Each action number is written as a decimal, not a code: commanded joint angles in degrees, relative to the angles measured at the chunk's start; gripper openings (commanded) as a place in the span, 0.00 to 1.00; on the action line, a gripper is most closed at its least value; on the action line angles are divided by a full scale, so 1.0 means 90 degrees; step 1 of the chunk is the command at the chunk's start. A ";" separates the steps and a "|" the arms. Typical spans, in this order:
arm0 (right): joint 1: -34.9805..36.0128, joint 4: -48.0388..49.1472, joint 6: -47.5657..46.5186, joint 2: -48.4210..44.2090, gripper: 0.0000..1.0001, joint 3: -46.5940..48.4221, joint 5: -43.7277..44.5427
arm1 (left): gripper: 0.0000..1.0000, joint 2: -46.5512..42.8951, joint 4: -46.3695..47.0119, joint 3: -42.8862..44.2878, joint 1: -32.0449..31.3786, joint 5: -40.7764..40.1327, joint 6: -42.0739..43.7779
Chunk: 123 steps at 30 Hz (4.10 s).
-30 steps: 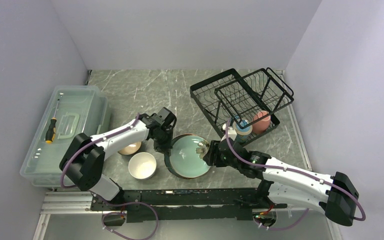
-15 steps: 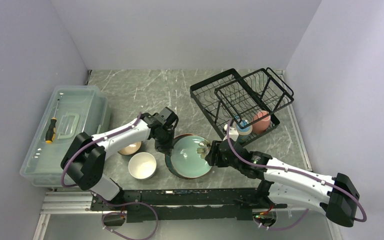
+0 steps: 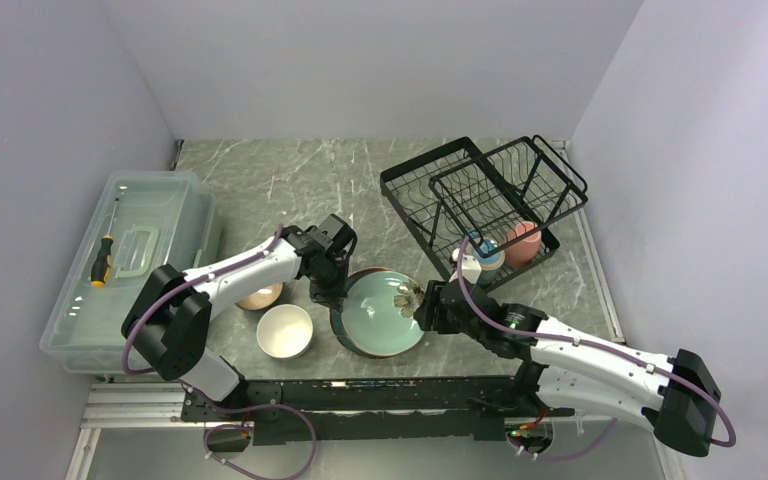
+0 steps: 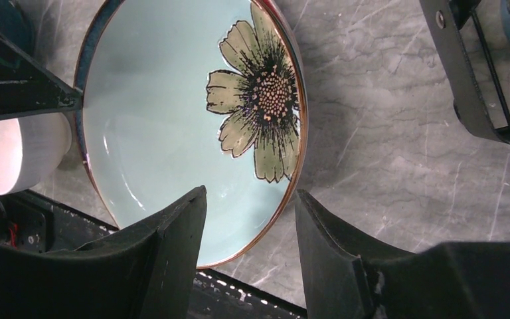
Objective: Load the mixed dishes into the dish rack
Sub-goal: Pick up the plate at the center of the board.
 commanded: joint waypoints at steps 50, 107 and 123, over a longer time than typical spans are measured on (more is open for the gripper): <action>-0.0082 0.0602 -0.0098 -0.0003 0.08 -0.0235 0.0584 | 0.00 0.0753 0.0449 0.0549 -0.0470 0.0269 -0.0083; -0.0083 -0.0180 0.0394 -0.1238 0.00 -0.0189 0.0997 | 0.45 0.0723 0.0419 0.0404 -0.0539 0.0082 -0.0118; -0.0086 -0.0131 0.0584 -0.1180 0.03 -0.0419 0.0920 | 0.04 0.0891 0.0638 0.0318 -0.0616 0.0229 -0.0117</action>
